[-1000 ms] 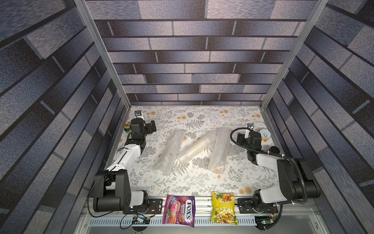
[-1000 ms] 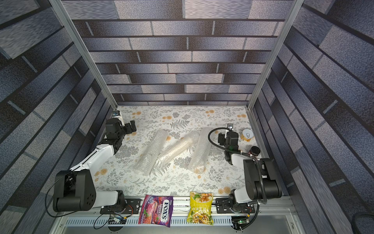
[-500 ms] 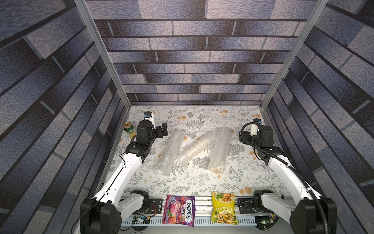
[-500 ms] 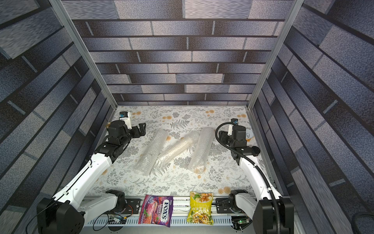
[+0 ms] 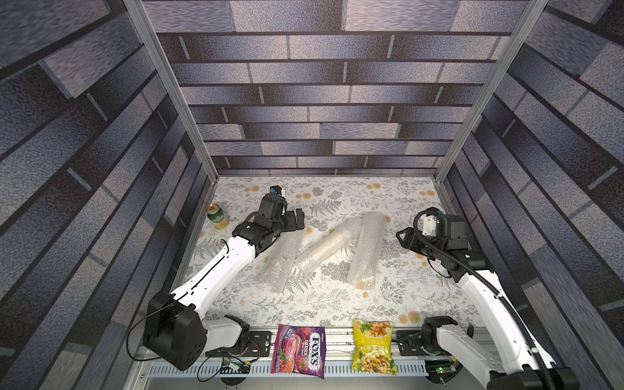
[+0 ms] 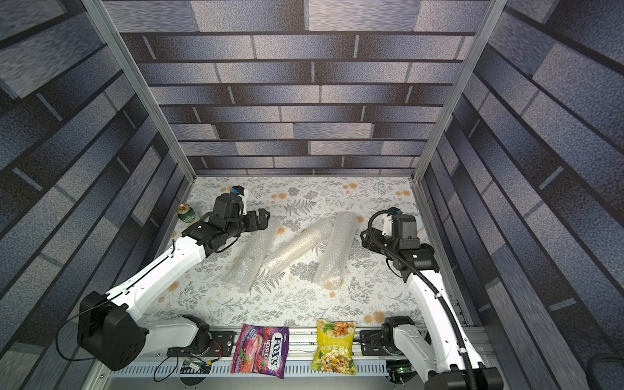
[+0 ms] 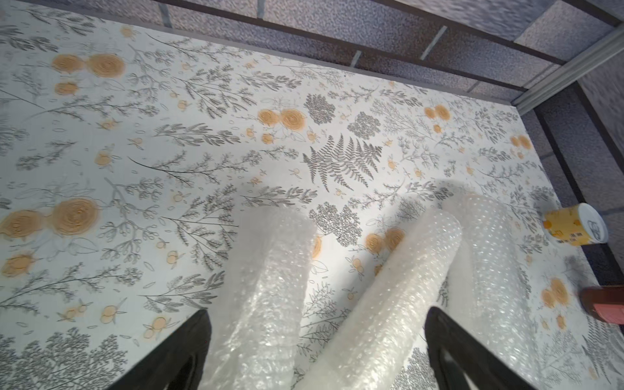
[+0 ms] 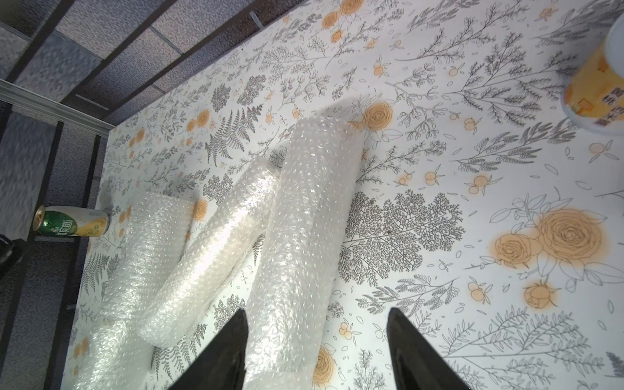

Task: Unwrap the vase from the bubble wrap
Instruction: Adjust the bubble wrap at the center of the board.

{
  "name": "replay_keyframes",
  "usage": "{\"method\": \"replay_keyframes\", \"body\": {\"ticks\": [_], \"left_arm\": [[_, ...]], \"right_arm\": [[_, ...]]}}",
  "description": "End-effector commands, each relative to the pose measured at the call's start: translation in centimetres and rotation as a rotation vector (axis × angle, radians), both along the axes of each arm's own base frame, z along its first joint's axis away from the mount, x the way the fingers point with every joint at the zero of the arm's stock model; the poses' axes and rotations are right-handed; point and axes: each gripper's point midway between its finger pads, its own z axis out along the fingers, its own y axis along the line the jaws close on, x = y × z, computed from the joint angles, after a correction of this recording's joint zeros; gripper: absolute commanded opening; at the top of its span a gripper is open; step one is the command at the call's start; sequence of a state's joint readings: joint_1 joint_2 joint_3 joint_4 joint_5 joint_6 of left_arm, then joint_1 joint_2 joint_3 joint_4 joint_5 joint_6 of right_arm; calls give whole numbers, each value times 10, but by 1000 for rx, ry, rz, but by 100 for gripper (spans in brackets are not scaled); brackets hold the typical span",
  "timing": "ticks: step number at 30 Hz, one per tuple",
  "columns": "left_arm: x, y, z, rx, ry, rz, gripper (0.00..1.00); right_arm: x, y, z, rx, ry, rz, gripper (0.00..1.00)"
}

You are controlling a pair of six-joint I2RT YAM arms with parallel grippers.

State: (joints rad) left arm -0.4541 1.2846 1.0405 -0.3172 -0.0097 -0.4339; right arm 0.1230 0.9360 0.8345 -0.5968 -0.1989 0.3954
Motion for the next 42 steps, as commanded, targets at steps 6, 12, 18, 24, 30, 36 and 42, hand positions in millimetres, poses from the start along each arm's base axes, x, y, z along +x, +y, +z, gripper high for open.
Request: {"method": "replay_keyframes", "body": {"ticks": [6,12,18,24,30,36,42], "left_arm": [[3,-30,-25,-10,104,8,100],[-2,-54,-34,32,112,-48,100],[-8,-80,-55,55,171,-96,100],[-13,-105,-64,74,187,-149,100],[-13,-116,-69,54,201,-174,100],[-12,-119,-76,60,216,-186,100],[-14,-128,-79,40,229,-213,100]], "right_arm": [[4,26,-34,-60,143,33,67],[3,36,-37,-149,147,52,69],[18,54,-36,-279,142,78,69],[38,80,-42,-410,170,133,71],[39,90,-65,-447,228,161,71],[34,86,-83,-502,289,176,71],[24,77,-100,-553,357,190,71]]}}
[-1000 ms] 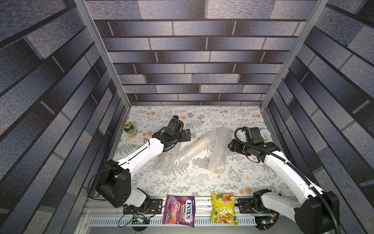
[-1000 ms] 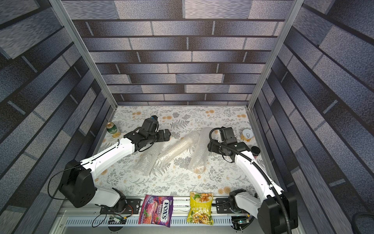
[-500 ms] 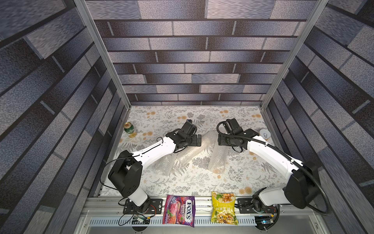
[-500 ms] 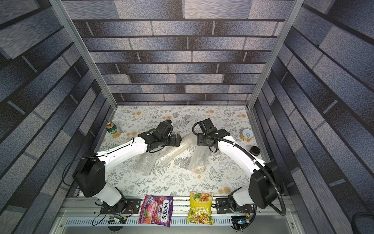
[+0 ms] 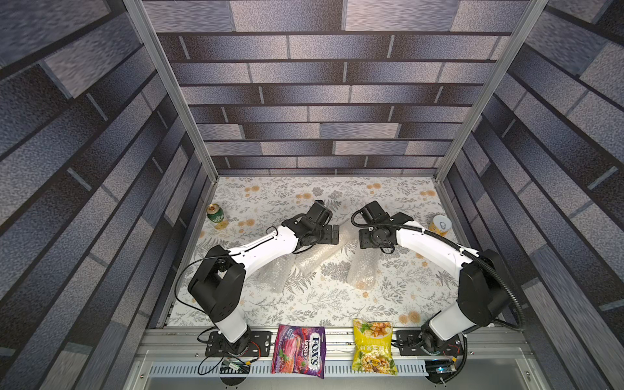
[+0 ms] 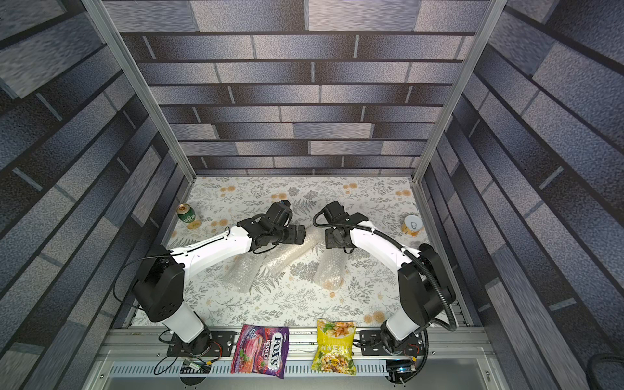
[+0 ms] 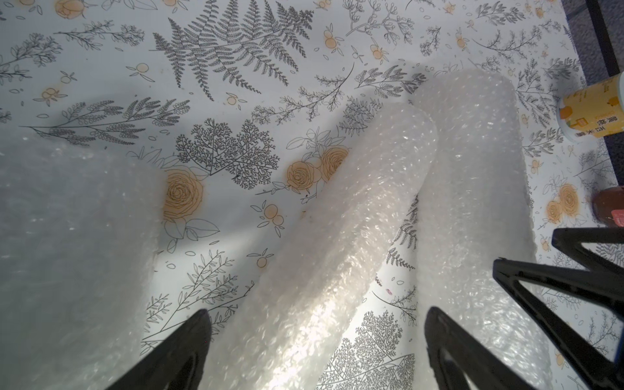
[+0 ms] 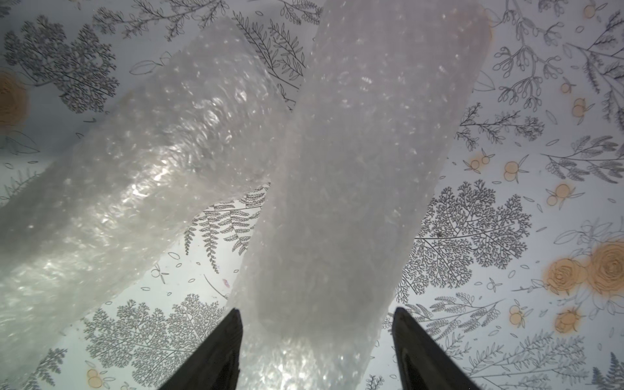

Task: Unwrap the vase from the bubble wrap
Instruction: Adjust the bubble wrap at the center of the board.

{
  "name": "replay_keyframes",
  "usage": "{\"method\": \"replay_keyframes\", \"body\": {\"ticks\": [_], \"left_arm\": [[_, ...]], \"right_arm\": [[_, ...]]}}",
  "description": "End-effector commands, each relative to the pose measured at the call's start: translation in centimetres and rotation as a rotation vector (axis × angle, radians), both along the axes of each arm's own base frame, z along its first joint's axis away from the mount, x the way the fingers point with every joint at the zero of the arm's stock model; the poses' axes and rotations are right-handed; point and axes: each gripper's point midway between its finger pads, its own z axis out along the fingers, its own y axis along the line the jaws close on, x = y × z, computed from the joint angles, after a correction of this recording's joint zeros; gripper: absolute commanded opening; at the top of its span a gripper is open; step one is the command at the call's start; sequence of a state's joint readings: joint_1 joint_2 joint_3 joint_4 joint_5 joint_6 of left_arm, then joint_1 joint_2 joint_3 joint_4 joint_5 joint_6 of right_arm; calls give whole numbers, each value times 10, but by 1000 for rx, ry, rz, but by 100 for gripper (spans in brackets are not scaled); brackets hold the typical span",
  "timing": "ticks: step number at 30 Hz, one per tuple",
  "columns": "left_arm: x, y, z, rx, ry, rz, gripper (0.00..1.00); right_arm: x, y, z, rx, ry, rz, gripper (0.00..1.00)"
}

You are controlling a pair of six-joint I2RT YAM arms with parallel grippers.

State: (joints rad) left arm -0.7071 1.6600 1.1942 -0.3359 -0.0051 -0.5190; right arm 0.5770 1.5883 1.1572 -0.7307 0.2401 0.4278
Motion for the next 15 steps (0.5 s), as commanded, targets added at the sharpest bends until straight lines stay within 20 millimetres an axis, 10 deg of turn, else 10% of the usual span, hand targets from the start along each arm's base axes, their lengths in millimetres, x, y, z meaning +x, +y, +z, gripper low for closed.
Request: {"method": "replay_keyframes", "body": {"ticks": [1,15], "left_arm": [[3,-14,9,-40,-2,-20,100],[-31,-74,7,-35,87,-233,96]], "right_arm": [[-12,-11,-11,-74,59,9,71],[-66,-70,-38,-136,208,-103,73]]}}
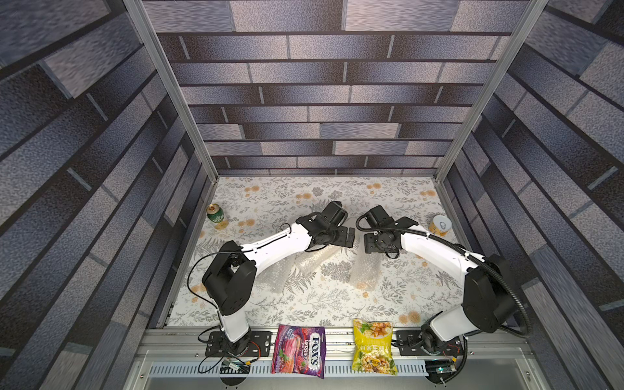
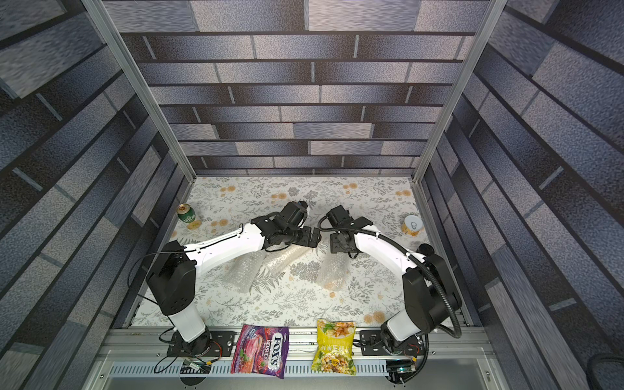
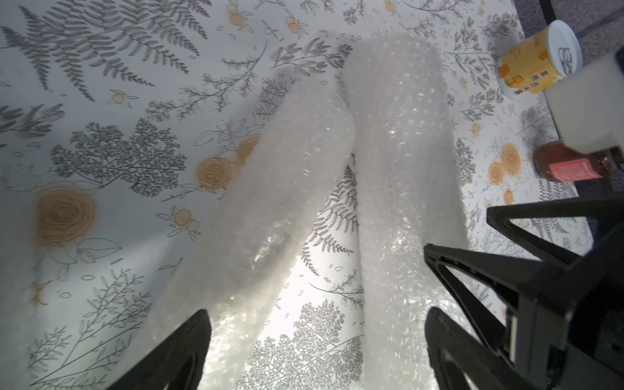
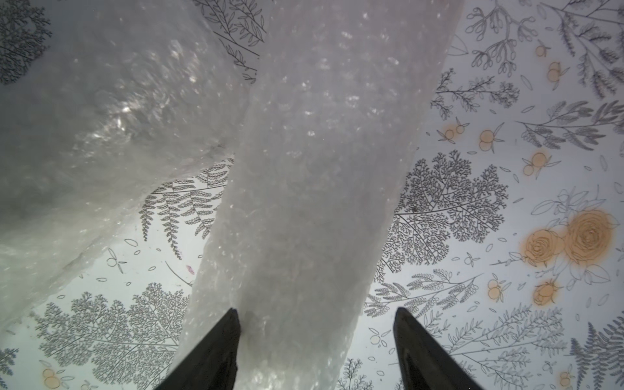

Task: Unwrap the vase from the bubble wrap
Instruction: Adjust the bubble wrap at the center of the board.

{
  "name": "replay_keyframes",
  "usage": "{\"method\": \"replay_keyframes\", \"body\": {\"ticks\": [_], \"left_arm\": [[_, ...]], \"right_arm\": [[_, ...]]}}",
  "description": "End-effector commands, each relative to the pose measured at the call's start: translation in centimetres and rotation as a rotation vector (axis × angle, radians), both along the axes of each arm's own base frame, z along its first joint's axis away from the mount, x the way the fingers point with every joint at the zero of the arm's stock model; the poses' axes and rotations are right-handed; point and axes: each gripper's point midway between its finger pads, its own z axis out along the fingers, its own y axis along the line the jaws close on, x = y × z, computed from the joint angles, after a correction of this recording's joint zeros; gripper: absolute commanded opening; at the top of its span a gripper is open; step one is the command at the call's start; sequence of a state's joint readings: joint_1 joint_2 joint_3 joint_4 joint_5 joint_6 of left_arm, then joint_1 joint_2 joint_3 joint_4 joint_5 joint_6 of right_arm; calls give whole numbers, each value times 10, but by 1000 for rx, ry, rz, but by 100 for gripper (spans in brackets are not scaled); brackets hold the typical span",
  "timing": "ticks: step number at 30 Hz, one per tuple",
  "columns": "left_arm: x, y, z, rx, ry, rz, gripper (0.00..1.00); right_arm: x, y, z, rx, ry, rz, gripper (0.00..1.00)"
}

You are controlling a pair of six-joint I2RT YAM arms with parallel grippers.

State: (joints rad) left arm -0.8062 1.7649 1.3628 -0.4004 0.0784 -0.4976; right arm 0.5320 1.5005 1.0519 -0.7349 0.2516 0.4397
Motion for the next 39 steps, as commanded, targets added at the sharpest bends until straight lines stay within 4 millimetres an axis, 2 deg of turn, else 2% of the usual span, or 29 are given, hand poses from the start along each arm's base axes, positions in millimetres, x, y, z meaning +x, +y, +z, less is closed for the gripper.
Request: {"method": "replay_keyframes", "body": {"ticks": [1,10,14,20,30,33,39], "left_arm": [[-13,-14,-7,-2,65,-77,93],[-23,-38,-36,-33,198,-155,61],[-26,-47,-53,-22,262,-176,54],[-18,-43,-70,10,286,-143,53],[22,-17,-93,13,306,-35,52],[30,-14,-95,6,306,-26,52],[42,-11,-99,-14,313,4,52]], "right_arm": [[-52,-42,-33,-106,204,-54,73],[-69,-67,-41,-33,237,-156,73],[-75,-74,-49,-13,270,-191,73],[-85,-85,-60,-28,318,-221,74],[-83,-87,-61,-9,320,-241,75],[-77,-87,-61,-5,297,-241,75],[-50,-77,-60,25,235,-204,75]]}}
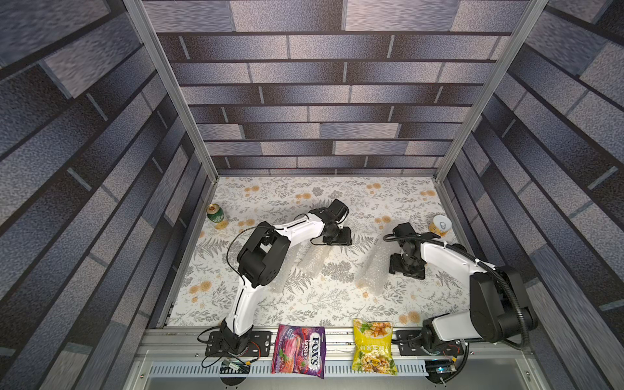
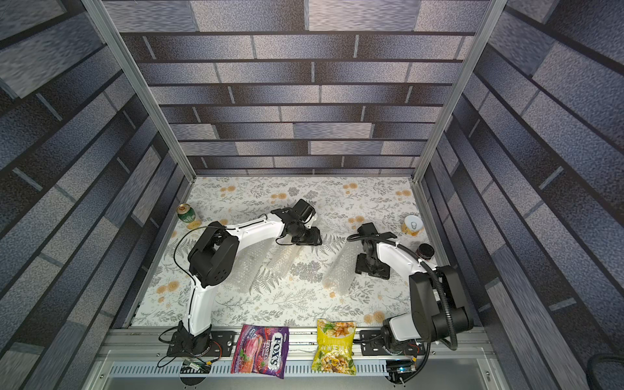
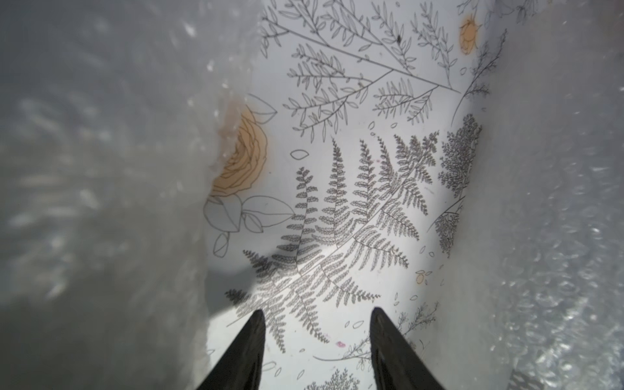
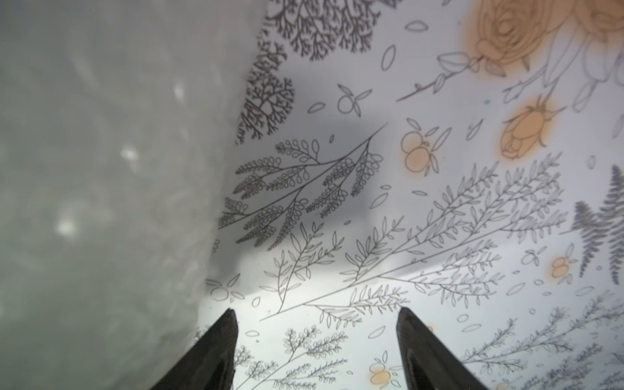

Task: Unwrap the vase from the bubble wrap
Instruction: Adjust the bubble wrap at the center of the board.

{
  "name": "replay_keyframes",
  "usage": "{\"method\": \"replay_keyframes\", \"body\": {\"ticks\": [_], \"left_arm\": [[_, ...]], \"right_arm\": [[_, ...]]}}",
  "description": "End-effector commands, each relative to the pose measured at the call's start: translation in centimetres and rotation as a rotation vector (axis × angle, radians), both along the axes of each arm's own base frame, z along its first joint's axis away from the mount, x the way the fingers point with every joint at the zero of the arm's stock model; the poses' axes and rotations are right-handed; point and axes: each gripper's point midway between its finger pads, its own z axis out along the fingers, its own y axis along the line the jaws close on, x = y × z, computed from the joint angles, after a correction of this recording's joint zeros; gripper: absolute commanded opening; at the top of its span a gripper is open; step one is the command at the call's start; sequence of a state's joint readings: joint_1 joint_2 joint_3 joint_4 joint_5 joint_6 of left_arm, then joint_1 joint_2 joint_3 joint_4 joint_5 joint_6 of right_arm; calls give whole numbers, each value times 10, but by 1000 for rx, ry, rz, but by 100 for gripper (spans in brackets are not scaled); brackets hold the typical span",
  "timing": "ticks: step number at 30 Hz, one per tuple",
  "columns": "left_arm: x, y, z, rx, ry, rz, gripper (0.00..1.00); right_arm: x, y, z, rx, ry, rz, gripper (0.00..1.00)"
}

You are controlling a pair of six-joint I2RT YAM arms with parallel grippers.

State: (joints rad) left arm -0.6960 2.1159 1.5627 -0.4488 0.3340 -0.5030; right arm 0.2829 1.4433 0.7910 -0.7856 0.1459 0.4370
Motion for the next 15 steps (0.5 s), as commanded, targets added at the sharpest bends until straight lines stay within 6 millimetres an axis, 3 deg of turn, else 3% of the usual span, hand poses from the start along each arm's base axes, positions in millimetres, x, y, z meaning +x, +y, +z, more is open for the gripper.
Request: {"method": "replay_keyframes", "body": {"ticks": [1,8,15], "left_arm": [[12,7,-11,17,16,41,52],[34,27,-16,26,13,104,51],[25,-11,4,-22,21,8,51]], "right_arm": [[22,10,5,39,-45,30,75],[26,6,17,26,-75,41,76],[41,12,13,51,-85,37,76]]}}
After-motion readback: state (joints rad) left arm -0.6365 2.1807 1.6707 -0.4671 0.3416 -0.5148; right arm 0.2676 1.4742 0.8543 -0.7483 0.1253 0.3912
